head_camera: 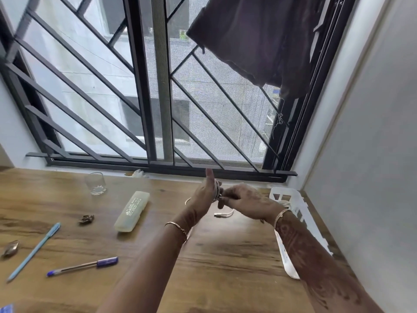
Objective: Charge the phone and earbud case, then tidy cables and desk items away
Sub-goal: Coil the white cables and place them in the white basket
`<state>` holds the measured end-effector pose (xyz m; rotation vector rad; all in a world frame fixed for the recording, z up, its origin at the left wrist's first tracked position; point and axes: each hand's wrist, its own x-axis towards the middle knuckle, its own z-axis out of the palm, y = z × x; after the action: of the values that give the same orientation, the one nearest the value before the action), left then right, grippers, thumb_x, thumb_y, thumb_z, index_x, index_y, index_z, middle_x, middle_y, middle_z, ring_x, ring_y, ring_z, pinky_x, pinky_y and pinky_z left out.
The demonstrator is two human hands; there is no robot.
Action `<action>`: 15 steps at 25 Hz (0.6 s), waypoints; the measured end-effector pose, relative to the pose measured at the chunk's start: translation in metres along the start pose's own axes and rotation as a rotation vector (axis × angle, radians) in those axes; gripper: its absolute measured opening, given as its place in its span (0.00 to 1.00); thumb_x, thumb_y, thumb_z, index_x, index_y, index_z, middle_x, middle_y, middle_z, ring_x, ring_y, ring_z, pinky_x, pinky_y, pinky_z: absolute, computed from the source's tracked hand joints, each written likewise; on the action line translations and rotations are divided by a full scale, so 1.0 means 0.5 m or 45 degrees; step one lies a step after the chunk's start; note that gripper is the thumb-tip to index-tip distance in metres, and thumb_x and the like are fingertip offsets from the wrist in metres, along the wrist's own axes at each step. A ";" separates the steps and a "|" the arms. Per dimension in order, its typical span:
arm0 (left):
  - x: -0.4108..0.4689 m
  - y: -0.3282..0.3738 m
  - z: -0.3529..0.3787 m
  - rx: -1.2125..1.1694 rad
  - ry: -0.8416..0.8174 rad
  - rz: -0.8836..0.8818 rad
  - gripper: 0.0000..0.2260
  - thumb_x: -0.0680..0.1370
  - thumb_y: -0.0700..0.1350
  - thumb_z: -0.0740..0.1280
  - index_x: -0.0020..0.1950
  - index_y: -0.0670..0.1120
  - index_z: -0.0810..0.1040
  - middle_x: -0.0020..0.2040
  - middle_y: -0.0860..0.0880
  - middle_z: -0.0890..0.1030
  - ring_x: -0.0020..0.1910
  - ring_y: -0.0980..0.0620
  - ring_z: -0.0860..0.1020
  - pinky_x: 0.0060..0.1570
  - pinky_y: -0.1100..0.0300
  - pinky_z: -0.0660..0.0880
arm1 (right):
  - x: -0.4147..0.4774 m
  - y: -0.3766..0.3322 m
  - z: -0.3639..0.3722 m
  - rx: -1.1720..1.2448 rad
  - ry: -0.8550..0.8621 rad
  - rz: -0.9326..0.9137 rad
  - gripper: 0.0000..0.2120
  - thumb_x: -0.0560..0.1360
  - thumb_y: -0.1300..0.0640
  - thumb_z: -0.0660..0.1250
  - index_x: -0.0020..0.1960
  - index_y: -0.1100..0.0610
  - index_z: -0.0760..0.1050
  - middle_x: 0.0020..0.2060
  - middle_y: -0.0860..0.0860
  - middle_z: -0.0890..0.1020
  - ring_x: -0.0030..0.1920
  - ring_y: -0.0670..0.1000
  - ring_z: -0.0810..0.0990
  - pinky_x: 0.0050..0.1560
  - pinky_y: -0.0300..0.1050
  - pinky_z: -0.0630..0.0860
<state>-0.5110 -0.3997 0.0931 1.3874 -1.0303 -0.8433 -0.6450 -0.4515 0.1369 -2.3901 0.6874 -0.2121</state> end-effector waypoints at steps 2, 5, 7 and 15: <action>-0.004 -0.007 -0.004 0.138 -0.092 -0.018 0.42 0.72 0.72 0.36 0.28 0.40 0.73 0.25 0.46 0.73 0.27 0.49 0.71 0.37 0.56 0.69 | 0.005 0.007 -0.016 -0.001 0.035 -0.007 0.11 0.77 0.50 0.66 0.37 0.47 0.82 0.32 0.41 0.82 0.35 0.45 0.79 0.42 0.45 0.77; -0.015 -0.010 -0.007 0.046 -0.130 -0.150 0.41 0.72 0.72 0.38 0.32 0.42 0.76 0.24 0.48 0.71 0.24 0.53 0.70 0.29 0.61 0.67 | 0.013 0.017 -0.038 0.103 0.170 -0.001 0.08 0.71 0.46 0.71 0.39 0.50 0.83 0.38 0.47 0.86 0.43 0.53 0.84 0.48 0.57 0.80; -0.018 -0.004 -0.006 0.005 -0.154 -0.185 0.38 0.75 0.70 0.43 0.34 0.42 0.80 0.26 0.48 0.75 0.24 0.54 0.72 0.30 0.63 0.71 | 0.012 0.021 -0.045 0.208 0.219 -0.019 0.07 0.72 0.50 0.72 0.40 0.53 0.82 0.39 0.51 0.85 0.43 0.52 0.83 0.50 0.52 0.78; -0.041 0.020 -0.002 -0.827 -0.080 -0.409 0.20 0.79 0.50 0.60 0.27 0.45 0.73 0.20 0.53 0.66 0.16 0.58 0.62 0.19 0.68 0.57 | 0.021 0.037 0.015 0.469 0.511 0.005 0.06 0.78 0.61 0.65 0.49 0.59 0.81 0.39 0.50 0.81 0.33 0.33 0.75 0.39 0.26 0.70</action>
<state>-0.5185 -0.3799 0.1017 0.9734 -0.5013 -1.3247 -0.6415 -0.4654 0.1194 -2.0069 0.7560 -0.7635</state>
